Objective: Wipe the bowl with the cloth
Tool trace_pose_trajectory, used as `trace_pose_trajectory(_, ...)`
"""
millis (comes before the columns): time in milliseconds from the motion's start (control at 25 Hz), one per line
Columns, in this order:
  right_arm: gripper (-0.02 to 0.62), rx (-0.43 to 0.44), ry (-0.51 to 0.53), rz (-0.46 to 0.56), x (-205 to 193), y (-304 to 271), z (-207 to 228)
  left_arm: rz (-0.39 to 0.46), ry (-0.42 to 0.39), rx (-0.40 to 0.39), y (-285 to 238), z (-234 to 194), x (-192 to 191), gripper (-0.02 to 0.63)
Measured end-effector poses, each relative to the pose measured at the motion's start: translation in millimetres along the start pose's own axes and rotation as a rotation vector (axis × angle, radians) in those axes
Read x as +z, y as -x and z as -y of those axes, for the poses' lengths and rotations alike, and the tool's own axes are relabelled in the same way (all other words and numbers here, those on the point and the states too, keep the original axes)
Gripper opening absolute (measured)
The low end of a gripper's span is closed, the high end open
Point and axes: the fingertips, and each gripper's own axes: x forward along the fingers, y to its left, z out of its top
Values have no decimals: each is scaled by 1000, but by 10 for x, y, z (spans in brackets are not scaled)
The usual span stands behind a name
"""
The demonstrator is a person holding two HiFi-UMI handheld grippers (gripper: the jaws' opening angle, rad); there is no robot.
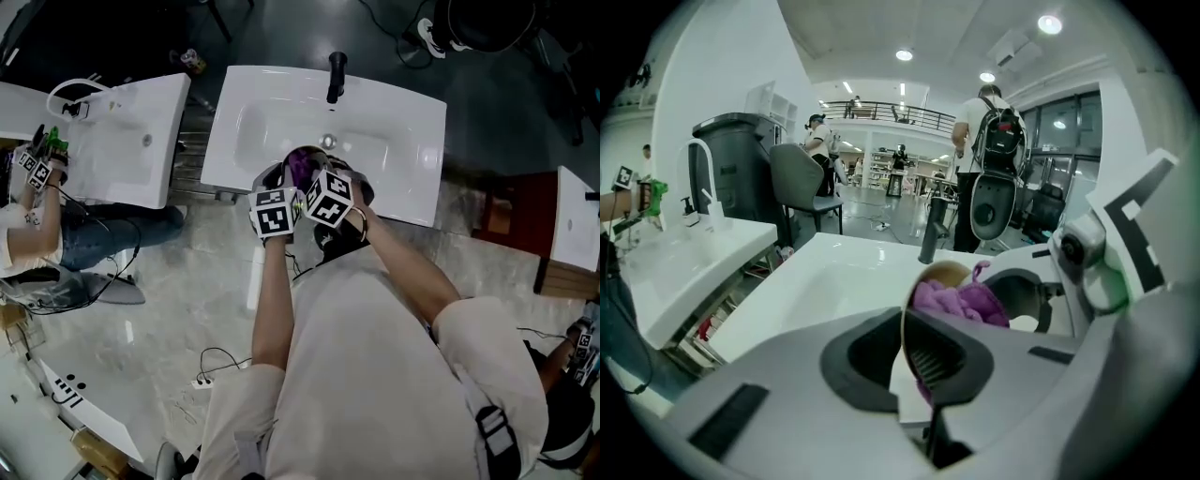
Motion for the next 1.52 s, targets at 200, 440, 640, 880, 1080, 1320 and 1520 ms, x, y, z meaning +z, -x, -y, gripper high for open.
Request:
trace_pose_trajectory(200, 138, -89, -7, 10, 1, 18, 120, -26, -26, 5, -10, -55, -77, 15)
trace_pose_trajectory(440, 135, -129, 23, -21, -96, 56, 293, -11, 69, -34, -30, -38, -167, 28)
trace_pose_trajectory(640, 133, -83, 70, -33, -157, 70, 156, -23, 49, -24, -66, -197, -112, 21)
trace_pose_trajectory(880, 129, 22, 160, -41, -138, 45, -206, -23, 57, -19, -51, -293, -69, 21)
trace_pose_trajectory(1080, 127, 58, 161, 49, 0, 75, -315, -31, 81, -55, -85, -172, -98, 17)
trace_pose_trajectory(1320, 127, 29, 127, 48, -42, -4, 28, -38, 50, -87, -236, -91, -78, 17)
trace_pose_trajectory(1520, 127, -7, 52, 55, -66, -50, 184, -76, -33, -79, -311, -99, -171, 15)
